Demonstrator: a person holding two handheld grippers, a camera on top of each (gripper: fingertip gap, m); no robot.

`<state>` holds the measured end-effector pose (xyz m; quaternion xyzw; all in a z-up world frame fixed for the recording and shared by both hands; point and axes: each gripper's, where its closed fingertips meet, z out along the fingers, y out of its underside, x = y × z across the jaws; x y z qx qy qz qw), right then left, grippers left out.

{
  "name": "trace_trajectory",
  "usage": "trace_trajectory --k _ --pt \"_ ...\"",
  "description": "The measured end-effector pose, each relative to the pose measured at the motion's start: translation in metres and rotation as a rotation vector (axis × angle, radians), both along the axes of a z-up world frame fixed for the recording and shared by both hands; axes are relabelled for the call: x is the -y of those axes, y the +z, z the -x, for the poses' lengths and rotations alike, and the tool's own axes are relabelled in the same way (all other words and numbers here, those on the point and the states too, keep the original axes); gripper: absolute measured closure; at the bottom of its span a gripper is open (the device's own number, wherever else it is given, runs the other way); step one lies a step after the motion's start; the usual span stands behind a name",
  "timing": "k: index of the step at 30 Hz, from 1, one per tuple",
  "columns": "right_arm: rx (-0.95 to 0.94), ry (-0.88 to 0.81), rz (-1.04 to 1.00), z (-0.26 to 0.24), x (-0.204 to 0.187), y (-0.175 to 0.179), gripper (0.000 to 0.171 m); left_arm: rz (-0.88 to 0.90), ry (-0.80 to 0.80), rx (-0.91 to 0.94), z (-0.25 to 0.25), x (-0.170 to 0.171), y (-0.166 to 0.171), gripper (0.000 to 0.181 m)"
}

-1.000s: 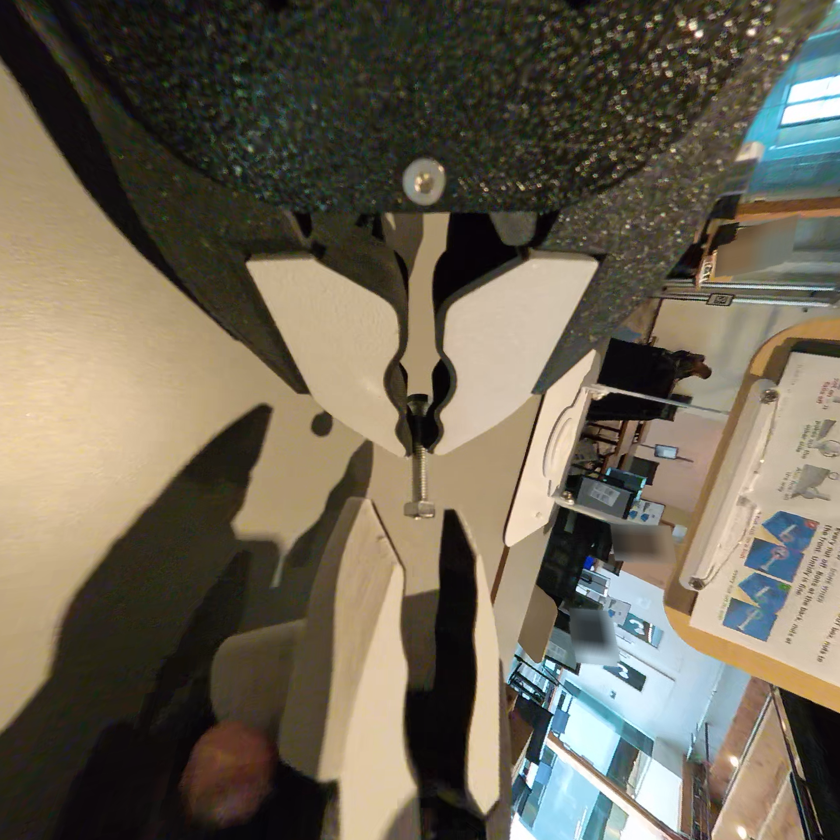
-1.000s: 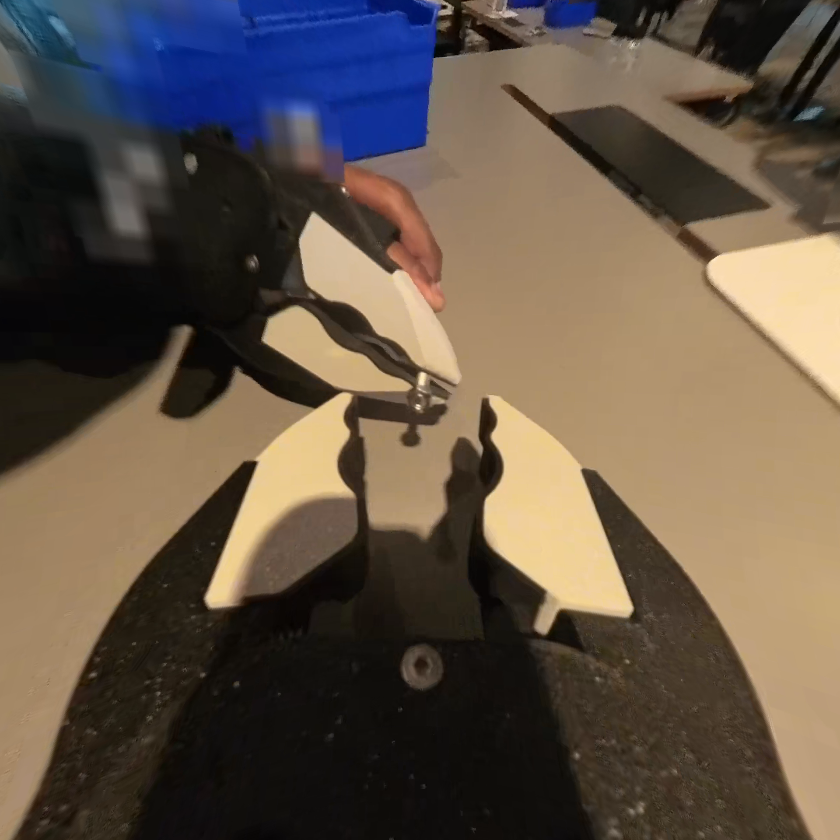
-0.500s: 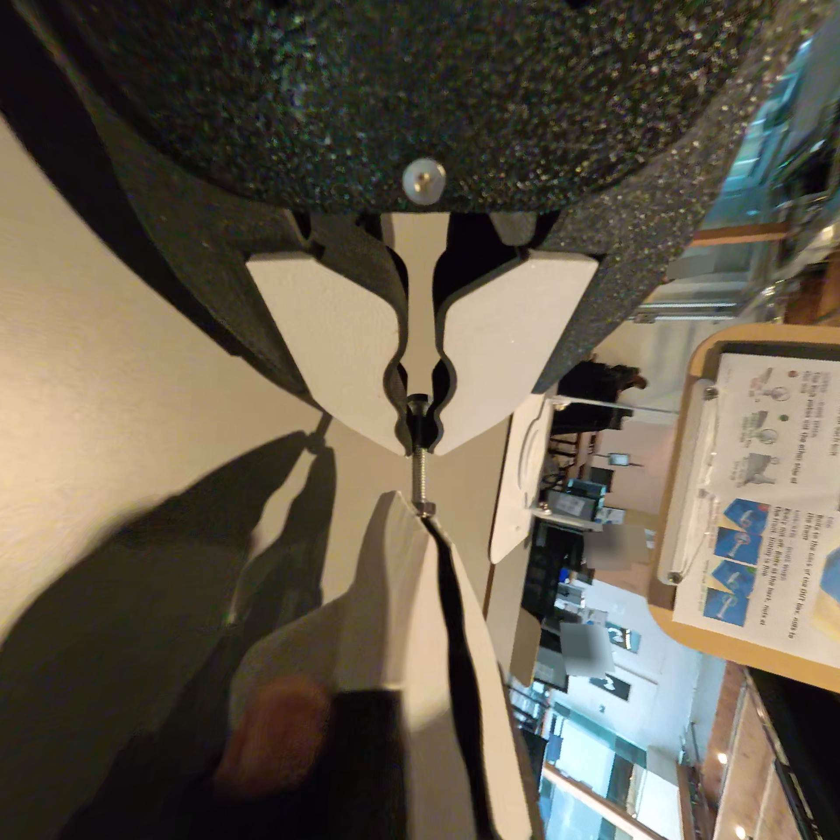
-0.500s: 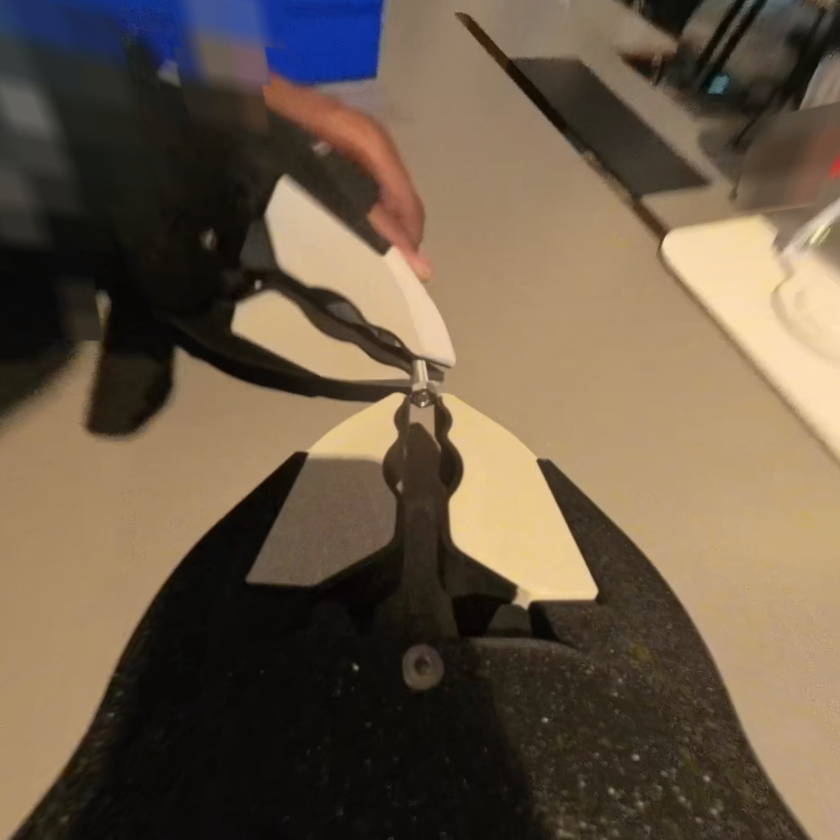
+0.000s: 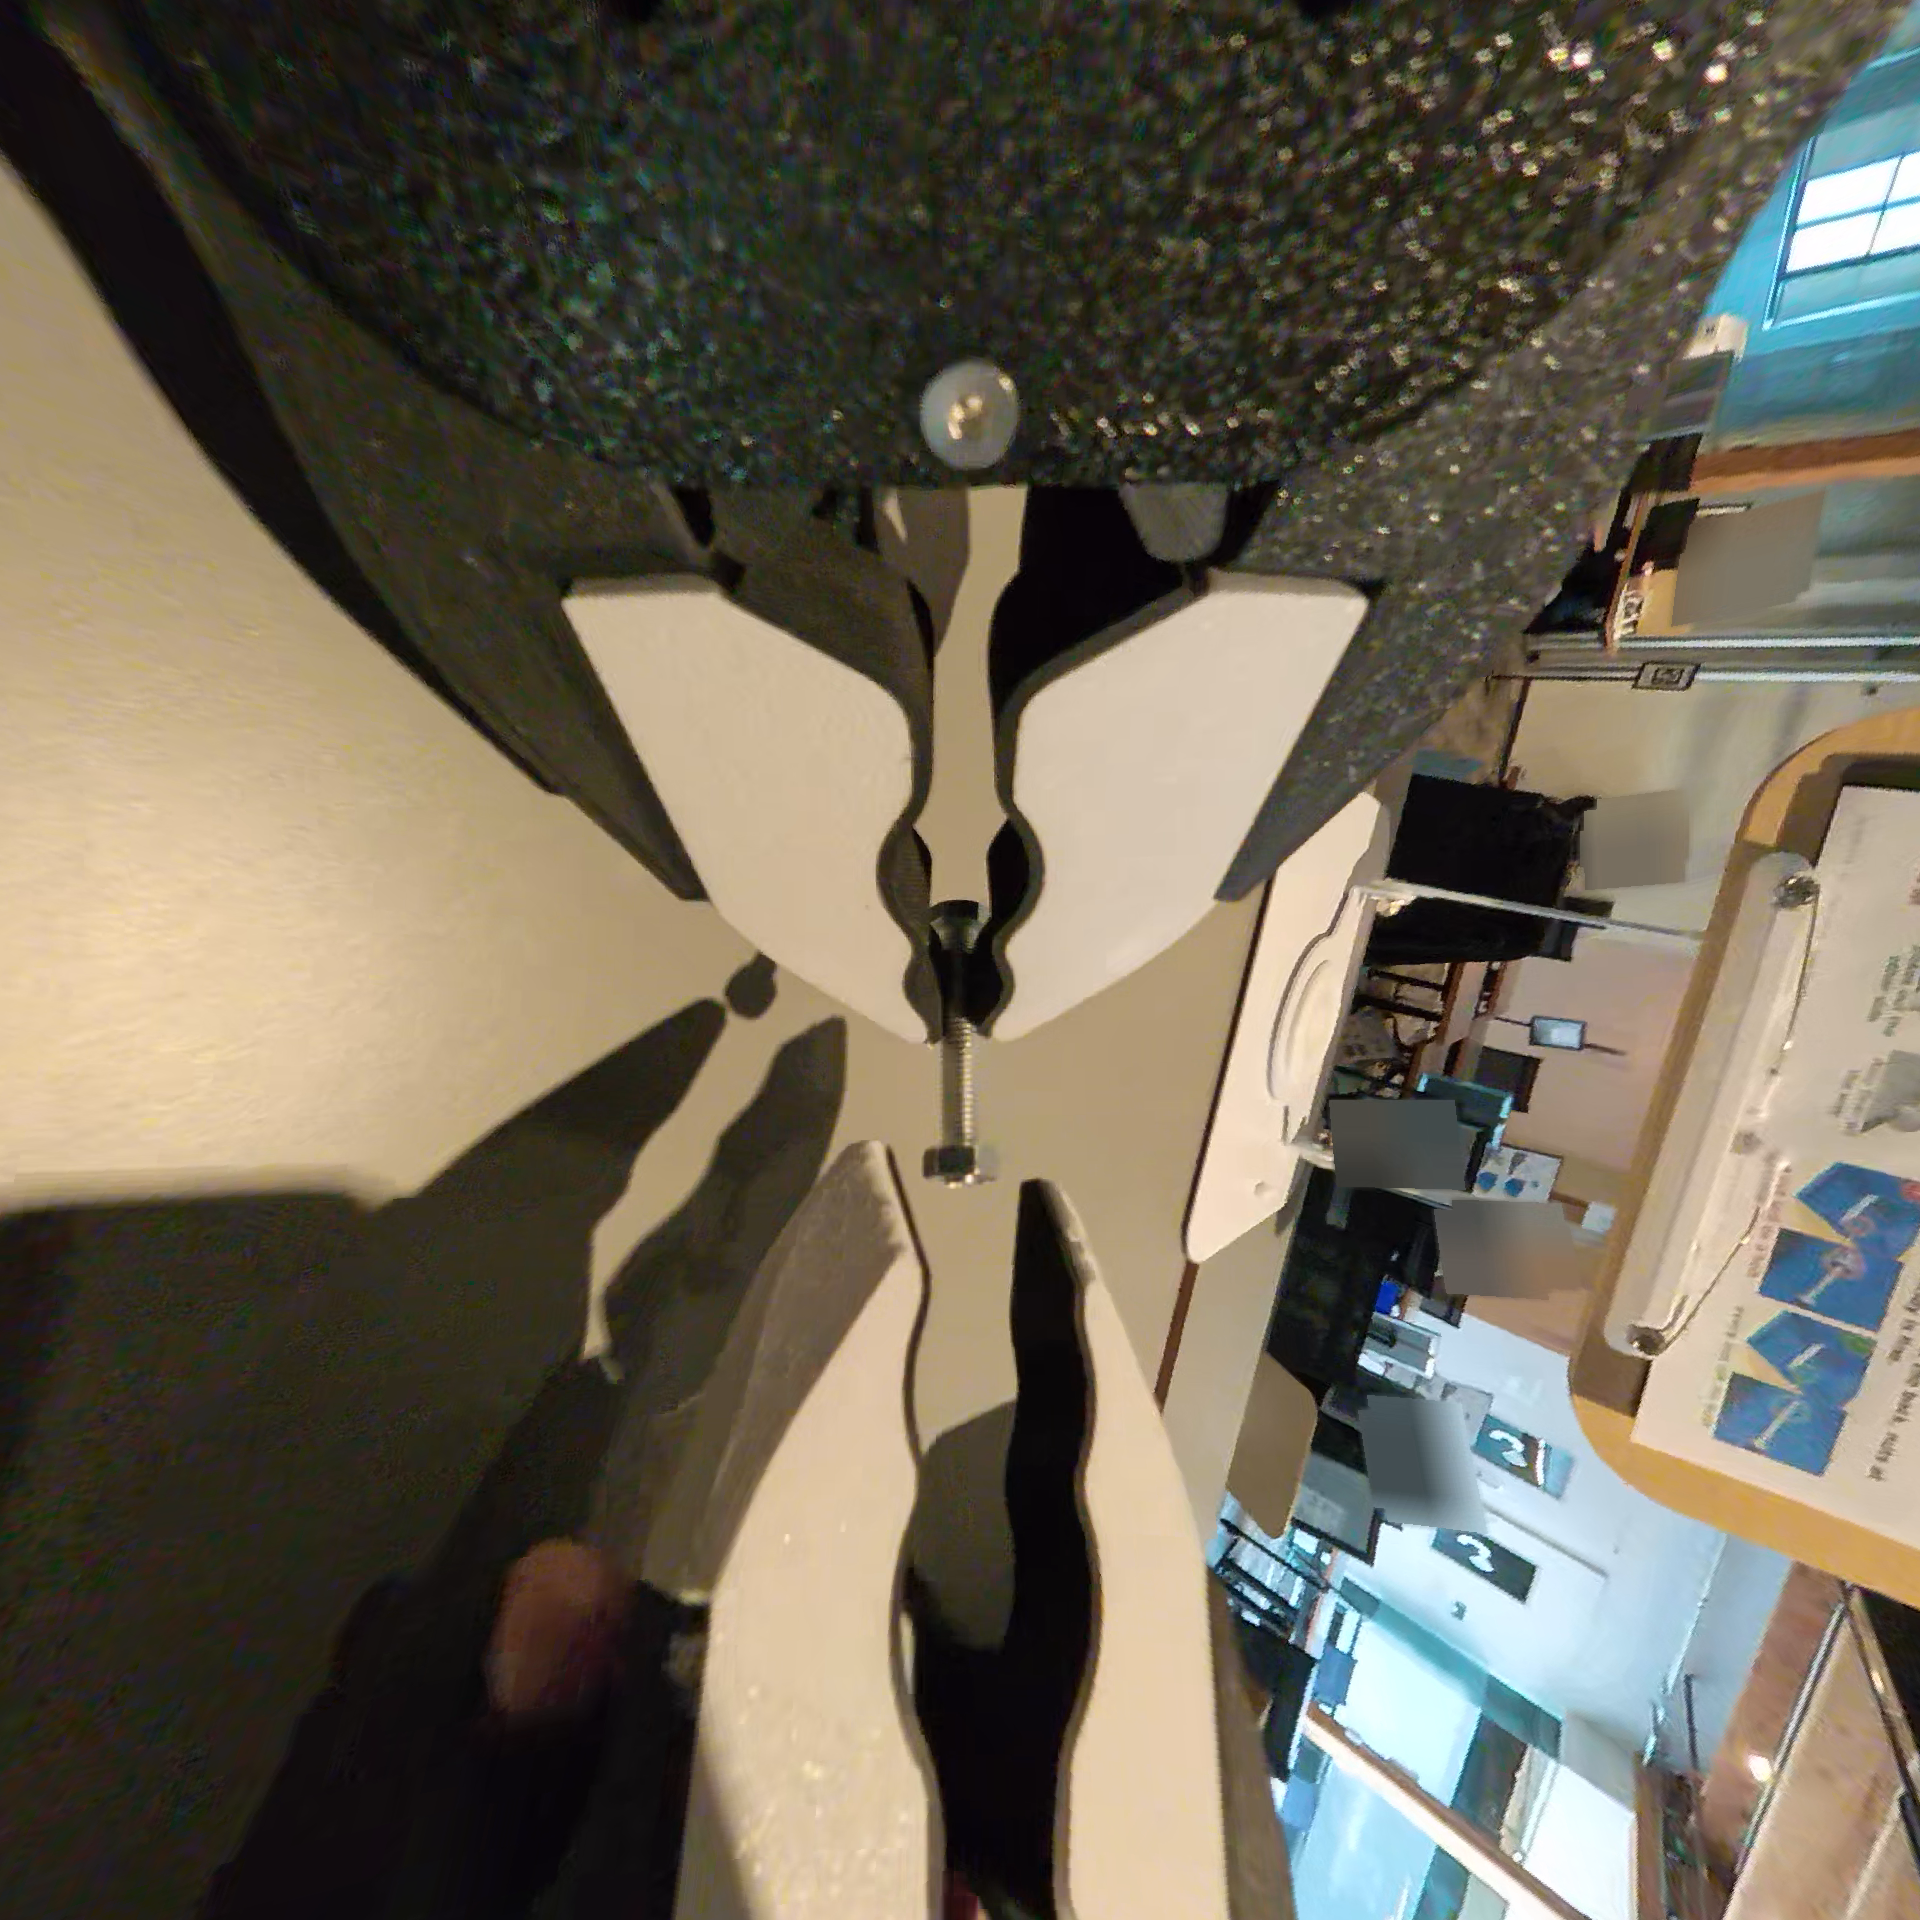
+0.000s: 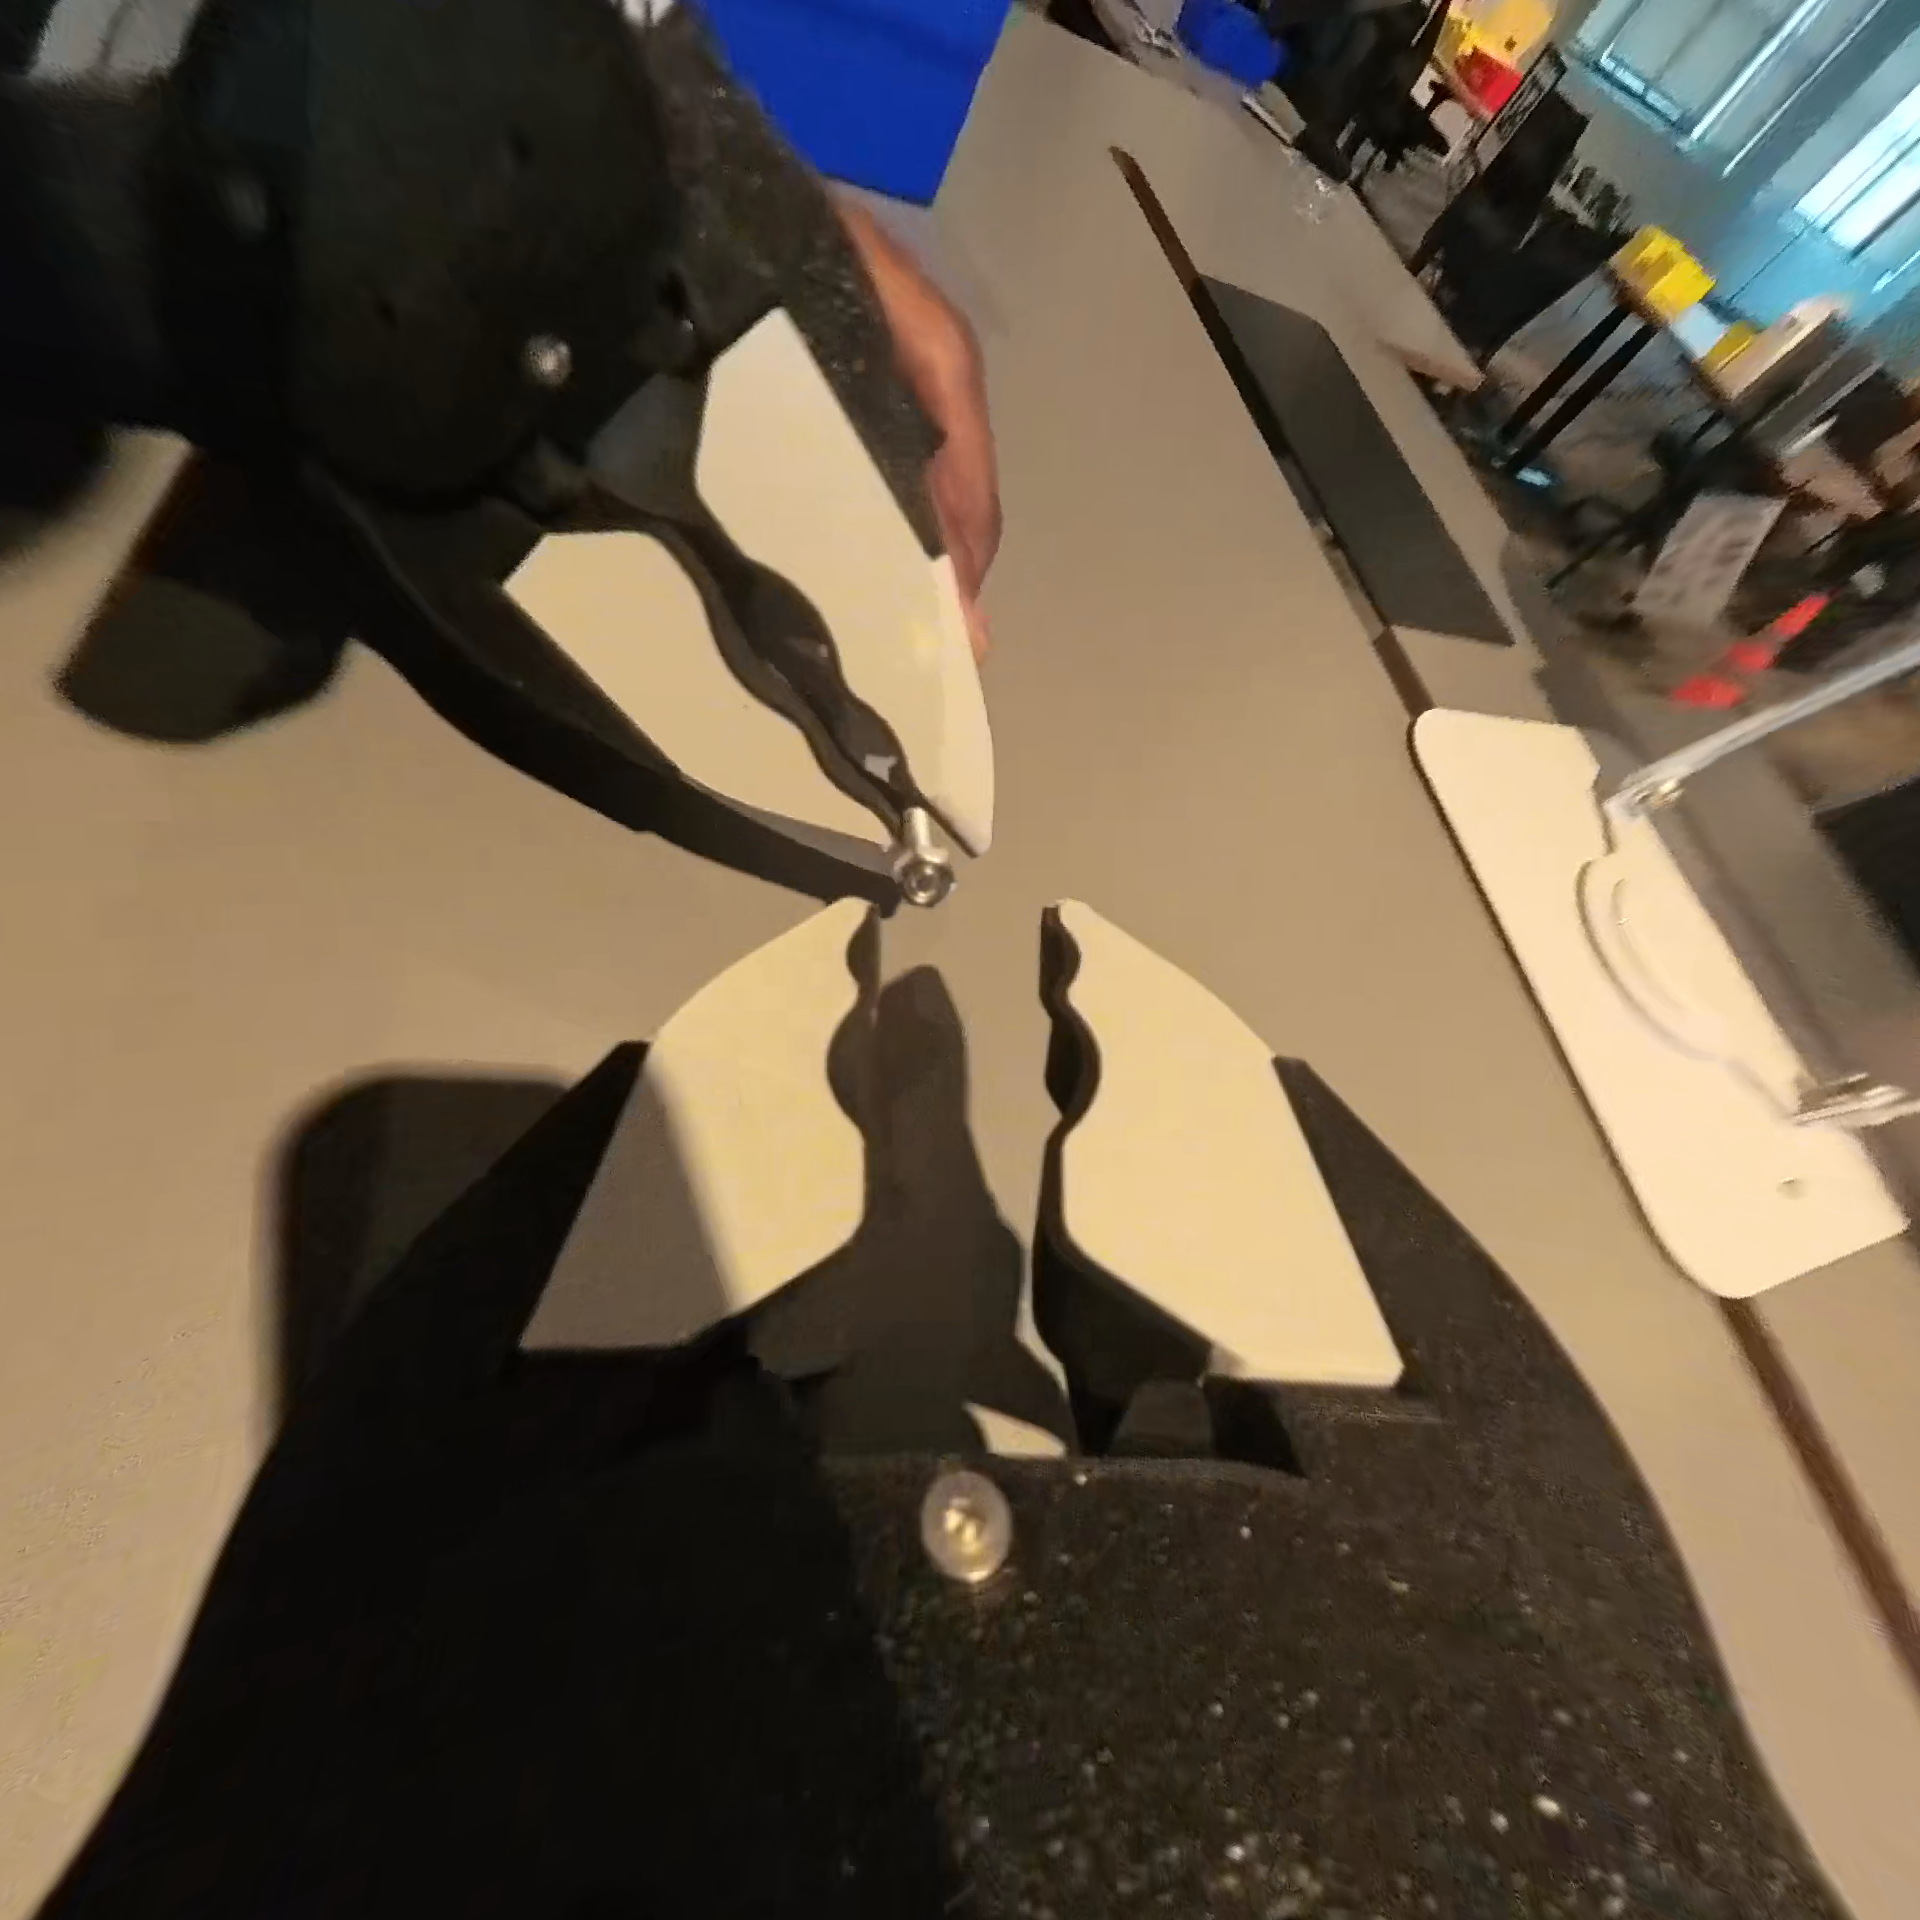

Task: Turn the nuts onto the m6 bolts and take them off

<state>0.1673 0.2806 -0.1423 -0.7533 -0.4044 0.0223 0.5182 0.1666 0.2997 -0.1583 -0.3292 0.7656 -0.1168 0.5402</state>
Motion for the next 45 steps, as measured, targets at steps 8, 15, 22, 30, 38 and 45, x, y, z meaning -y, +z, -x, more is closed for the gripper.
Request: trace_trajectory --k 8,15,22,30,38,45 --pt "0.076 -0.043 0.027 0.006 0.001 -0.007 0.161 -0.052 0.0 -0.019 0.0 0.0 -0.001 0.175" --pt "-0.525 -0.123 0.397 0.013 0.001 -0.004 0.155 -0.097 0.046 -0.005 -0.001 -0.006 0.003 0.175" --pt "-0.195 -0.024 0.108 0.002 -0.002 0.004 0.131 0.025 0.034 0.015 0.001 -0.006 0.004 0.176" --pt "-0.103 -0.099 0.137 0.009 -0.001 -0.003 0.161 -0.111 0.022 -0.017 0.0 -0.004 0.002 0.176" --pt "-0.712 -0.091 0.434 0.013 -0.001 0.011 0.138 -0.179 0.07 0.025 -0.002 -0.008 0.013 0.176" --pt "-0.195 -0.058 0.12 0.001 -0.003 0.007 0.131 -0.129 0.046 0.01 -0.001 -0.006 0.009 0.176"
